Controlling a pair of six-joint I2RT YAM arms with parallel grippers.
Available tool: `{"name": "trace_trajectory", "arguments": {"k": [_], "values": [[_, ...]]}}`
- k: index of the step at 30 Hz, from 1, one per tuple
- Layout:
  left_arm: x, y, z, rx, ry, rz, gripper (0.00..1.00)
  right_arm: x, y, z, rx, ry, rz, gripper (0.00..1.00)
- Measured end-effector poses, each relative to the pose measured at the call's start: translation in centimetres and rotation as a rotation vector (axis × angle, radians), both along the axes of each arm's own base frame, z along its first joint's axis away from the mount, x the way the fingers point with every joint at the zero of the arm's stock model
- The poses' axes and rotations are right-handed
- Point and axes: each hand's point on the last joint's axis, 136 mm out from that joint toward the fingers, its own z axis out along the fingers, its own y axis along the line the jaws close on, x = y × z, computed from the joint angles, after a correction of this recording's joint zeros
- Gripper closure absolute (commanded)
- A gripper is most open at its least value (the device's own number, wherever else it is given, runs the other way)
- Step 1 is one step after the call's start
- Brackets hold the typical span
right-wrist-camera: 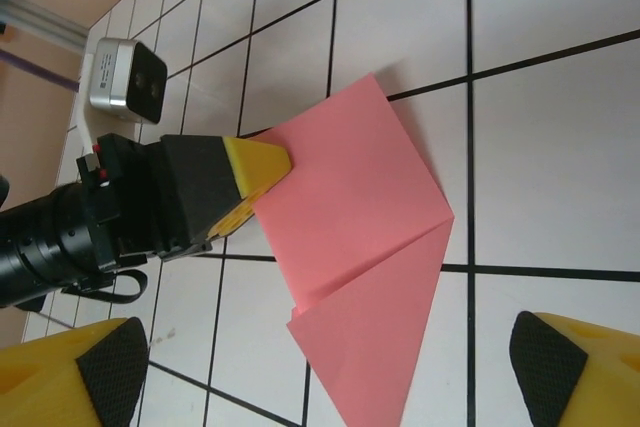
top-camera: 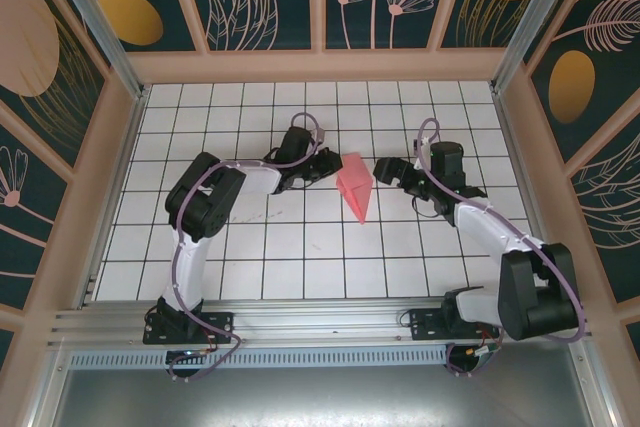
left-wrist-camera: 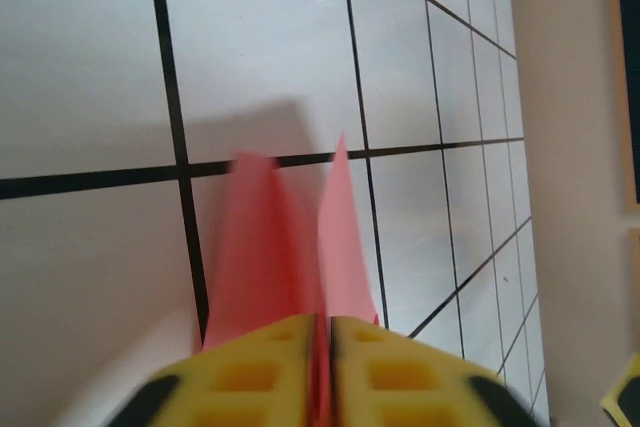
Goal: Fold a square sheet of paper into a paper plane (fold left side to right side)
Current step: Move the paper to the center of the table, then fold the wing for the fifth time at the center of the table.
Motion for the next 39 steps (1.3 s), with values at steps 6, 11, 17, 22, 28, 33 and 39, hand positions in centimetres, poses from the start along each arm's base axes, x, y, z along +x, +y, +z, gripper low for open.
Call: {"name": "trace_trajectory", "arguments": {"k": [6, 11, 17, 22, 28, 33, 39], "values": [[-1.5, 3.4, -0.5, -0.018, -0.005, -0.029, 1.00, 0.8, 1.8, -1.5, 0.040, 0.033, 0.096, 0.07], [-2.3, 4.8, 1.8, -0.055, -0.082, -0.086, 1.00, 2.6, 3.9, -3.1, 0.108, 0.056, 0.210, 0.18], [-4.3, 4.3, 3.2, -0.105, -0.150, -0.190, 1.00, 3.7, 5.9, -5.4, 0.191, 0.116, 0.315, 0.19], [-5.1, 4.1, 3.0, -0.121, -0.150, -0.226, 1.00, 4.0, 7.0, -5.6, 0.242, 0.109, 0.396, 0.21], [-5.1, 3.9, 3.3, -0.138, -0.169, -0.241, 1.00, 3.3, 8.0, -7.0, 0.288, 0.135, 0.465, 0.22], [-5.1, 3.9, 3.0, -0.140, -0.166, -0.245, 1.00, 3.4, 9.1, -6.7, 0.313, 0.117, 0.517, 0.29], [-5.4, 3.8, 2.4, -0.142, -0.151, -0.256, 1.00, 2.6, 10.0, -6.6, 0.336, 0.116, 0.566, 0.44]]}}
